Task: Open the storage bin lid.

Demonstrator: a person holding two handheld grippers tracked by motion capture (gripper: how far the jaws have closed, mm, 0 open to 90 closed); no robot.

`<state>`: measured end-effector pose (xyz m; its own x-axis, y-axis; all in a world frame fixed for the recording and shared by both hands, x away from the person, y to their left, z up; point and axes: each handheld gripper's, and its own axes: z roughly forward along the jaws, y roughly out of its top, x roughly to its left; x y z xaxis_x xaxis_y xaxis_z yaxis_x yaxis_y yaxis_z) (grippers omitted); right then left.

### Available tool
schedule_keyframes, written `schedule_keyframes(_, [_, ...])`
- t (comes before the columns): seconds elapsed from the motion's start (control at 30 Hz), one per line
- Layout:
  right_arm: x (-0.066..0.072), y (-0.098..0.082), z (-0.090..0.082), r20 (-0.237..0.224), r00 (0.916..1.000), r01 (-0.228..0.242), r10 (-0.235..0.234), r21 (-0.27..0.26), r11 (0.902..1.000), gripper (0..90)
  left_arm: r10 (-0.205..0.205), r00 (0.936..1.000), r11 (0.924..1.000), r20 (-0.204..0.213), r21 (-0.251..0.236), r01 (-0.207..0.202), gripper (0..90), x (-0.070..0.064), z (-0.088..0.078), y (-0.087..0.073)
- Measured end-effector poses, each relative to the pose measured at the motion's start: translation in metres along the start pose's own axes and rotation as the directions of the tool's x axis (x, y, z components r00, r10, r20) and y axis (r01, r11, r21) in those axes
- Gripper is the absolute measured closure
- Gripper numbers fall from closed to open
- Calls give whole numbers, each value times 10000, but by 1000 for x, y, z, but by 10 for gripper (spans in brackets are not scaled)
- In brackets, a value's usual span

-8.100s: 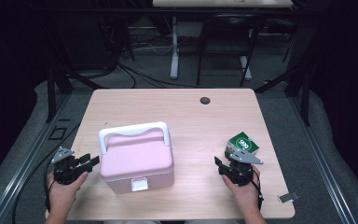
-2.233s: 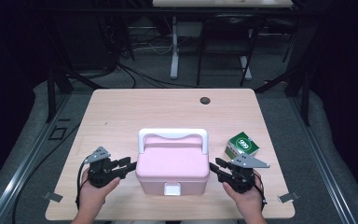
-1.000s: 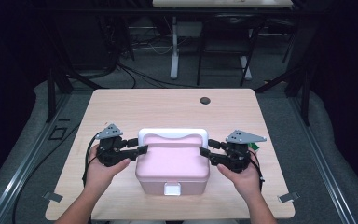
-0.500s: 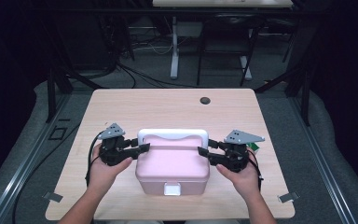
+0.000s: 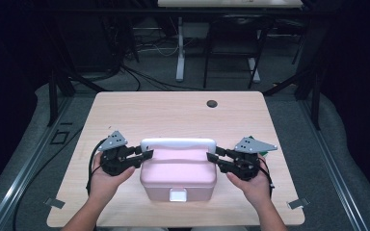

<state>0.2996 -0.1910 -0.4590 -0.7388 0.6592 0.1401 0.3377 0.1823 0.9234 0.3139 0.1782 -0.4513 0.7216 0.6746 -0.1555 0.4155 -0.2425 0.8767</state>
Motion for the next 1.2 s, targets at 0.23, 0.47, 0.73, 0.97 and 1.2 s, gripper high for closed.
schedule_keyframes(0.23, [2, -3, 5, 38, 9996, 294, -295, 361, 9989, 673, 61, 10000, 10000, 2, 66, -61, 694, 0, 1, -5])
schedule_keyframes(0.47, [0, -5, 6, 80, 9997, 244, -246, 209, 9995, 720, 54, 10000, 10000, -11, 3, -54, 708, 1, 1, -6])
schedule_keyframes(0.73, [1, -6, 5, 198, 9980, 598, -600, 102, 9982, 744, 171, 9997, 9999, -201, 21, -171, 729, 0, 2, -4])
schedule_keyframes(0.97, [0, -4, 5, 194, 9973, 701, -706, 242, 9972, 747, 159, 9998, 9997, -135, 173, -156, 733, 1, 2, 0])
schedule_keyframes(1.2, [0, 3, 4, 210, 9969, 752, -753, 70, 9971, 749, 107, 9999, 9999, -45, 64, -107, 732, 4, 0, 8])
